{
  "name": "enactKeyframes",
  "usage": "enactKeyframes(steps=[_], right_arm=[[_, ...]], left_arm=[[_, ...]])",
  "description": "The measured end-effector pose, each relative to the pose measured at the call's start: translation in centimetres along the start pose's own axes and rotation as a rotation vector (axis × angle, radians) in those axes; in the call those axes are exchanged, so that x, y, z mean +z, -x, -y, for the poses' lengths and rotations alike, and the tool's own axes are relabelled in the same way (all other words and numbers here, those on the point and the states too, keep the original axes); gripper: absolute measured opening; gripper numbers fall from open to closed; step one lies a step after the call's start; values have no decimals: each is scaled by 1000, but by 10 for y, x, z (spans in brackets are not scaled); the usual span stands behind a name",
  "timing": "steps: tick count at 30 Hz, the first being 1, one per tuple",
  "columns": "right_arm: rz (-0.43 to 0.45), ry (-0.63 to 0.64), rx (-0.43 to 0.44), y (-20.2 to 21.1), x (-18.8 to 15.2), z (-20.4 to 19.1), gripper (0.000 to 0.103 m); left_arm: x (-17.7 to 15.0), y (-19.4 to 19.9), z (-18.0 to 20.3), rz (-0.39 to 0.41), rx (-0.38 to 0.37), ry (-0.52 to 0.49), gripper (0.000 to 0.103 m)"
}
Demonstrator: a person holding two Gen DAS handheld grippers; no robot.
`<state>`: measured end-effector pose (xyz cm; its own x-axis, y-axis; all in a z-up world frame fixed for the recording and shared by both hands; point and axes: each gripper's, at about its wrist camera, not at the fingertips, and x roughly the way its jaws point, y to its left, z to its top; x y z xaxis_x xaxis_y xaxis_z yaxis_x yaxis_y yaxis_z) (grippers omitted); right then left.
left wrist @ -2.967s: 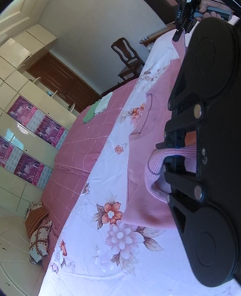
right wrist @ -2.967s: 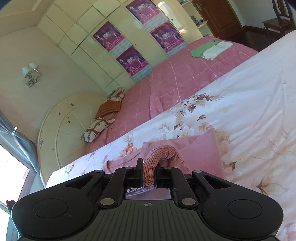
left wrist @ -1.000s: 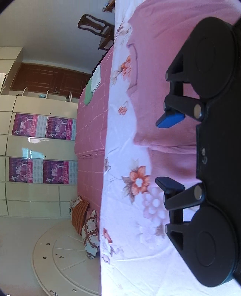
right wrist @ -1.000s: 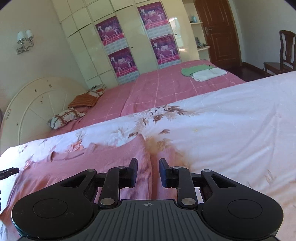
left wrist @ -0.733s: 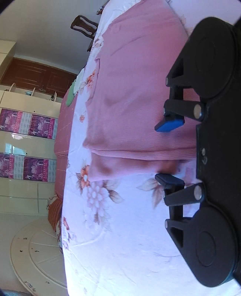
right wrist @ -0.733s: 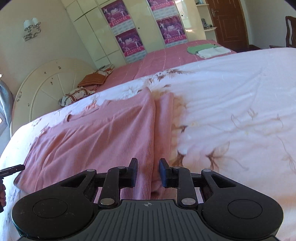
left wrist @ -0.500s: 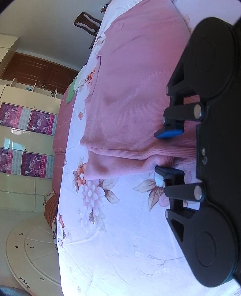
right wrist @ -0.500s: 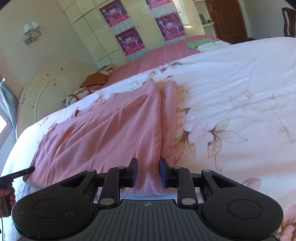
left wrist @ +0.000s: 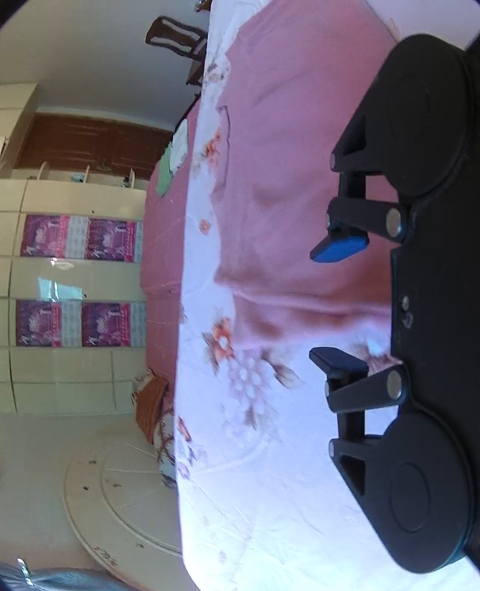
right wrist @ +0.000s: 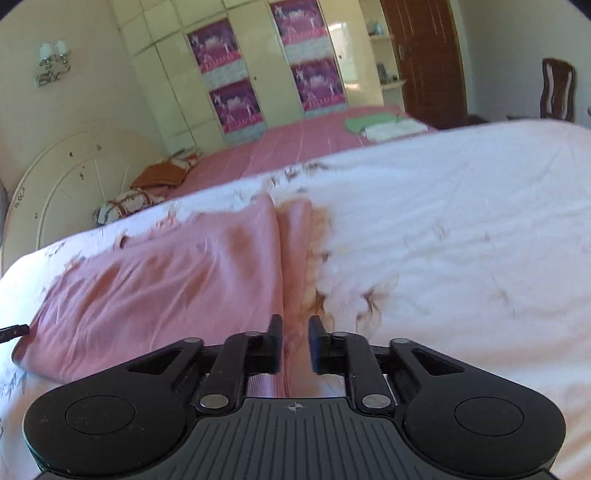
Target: Fold small clothes
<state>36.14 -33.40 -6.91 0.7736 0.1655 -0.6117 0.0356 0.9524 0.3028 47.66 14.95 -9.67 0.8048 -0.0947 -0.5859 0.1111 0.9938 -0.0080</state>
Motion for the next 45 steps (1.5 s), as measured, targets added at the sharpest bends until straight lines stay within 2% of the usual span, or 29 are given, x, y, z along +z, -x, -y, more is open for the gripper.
enactKeyframes(steps=[2, 3, 4, 6, 9, 11, 13, 14, 17, 19, 21, 24, 26, 28, 30, 32, 34, 35, 36, 38, 39, 40, 41, 43, 45], right_arm=[[22, 48, 30, -16, 15, -25, 21], [21, 78, 54, -28, 19, -41, 21], [17, 116, 81, -43, 23, -62, 21], [8, 204, 135, -73, 24, -101, 21], [-37, 301, 184, -109, 17, -146, 21], [-78, 351, 195, -129, 7, -157, 21], [-133, 399, 111, -143, -3, -150, 21], [-119, 379, 107, -144, -4, -136, 21], [-111, 308, 66, -128, 3, -99, 21], [-114, 292, 29, -124, 5, -84, 21], [-113, 273, 41, -121, 9, -73, 21], [-66, 244, 40, -116, 23, -82, 21], [-58, 251, 80, -125, 33, -102, 21], [-56, 269, 125, -141, 39, -130, 21], [-64, 302, 152, -156, 41, -152, 21], [-90, 359, 136, -173, 40, -162, 25], [-78, 386, 39, -181, 42, -145, 48], [-78, 378, -54, -185, 44, -127, 48], [-83, 353, -94, -186, 47, -106, 48], [-93, 275, -54, -180, 52, -73, 48], [-96, 296, -45, -177, 53, -70, 48], [-95, 324, -51, -175, 52, -73, 48], [-88, 341, -67, -171, 52, -77, 48], [-34, 344, -56, -150, 51, -90, 48], [-6, 331, 30, -128, 43, -108, 48]], left_arm=[[11, -9, 34, 12, -89, -26, 55], [15, -15, 59, 23, -136, -48, 64], [17, -20, 79, 32, -169, -68, 67], [18, -34, 118, 35, -229, -99, 69], [10, -63, 144, -20, -275, -89, 69], [0, -78, 143, -66, -233, -117, 69], [-7, -78, 118, -51, -237, -88, 75], [-8, -76, 100, -59, -240, -57, 78], [-11, -70, 60, -58, -169, -25, 76], [-9, -71, 42, -70, -137, -19, 72], [0, -70, 33, -68, -112, 5, 69], [19, -77, 47, -31, -106, 7, 75], [33, -89, 67, -29, -138, 4, 75], [42, -101, 90, -18, -154, -44, 79], [45, -113, 98, -30, -110, -86, 80], [44, -127, 81, -91, -61, -84, 80], [38, -133, 50, -107, -24, -64, 82], [34, -131, 34, -100, -13, -58, 82], [31, -127, 27, -92, -25, -90, 82], [29, -121, 28, -73, -20, -158, 82], [31, -117, 30, -69, -8, -155, 81], [34, -111, 33, -61, 11, -142, 74], [36, -100, 39, -30, 26, -128, 72], [37, -73, 54, 36, -17, -69, 81], [30, -57, 86, 42, -67, -84, 82]])
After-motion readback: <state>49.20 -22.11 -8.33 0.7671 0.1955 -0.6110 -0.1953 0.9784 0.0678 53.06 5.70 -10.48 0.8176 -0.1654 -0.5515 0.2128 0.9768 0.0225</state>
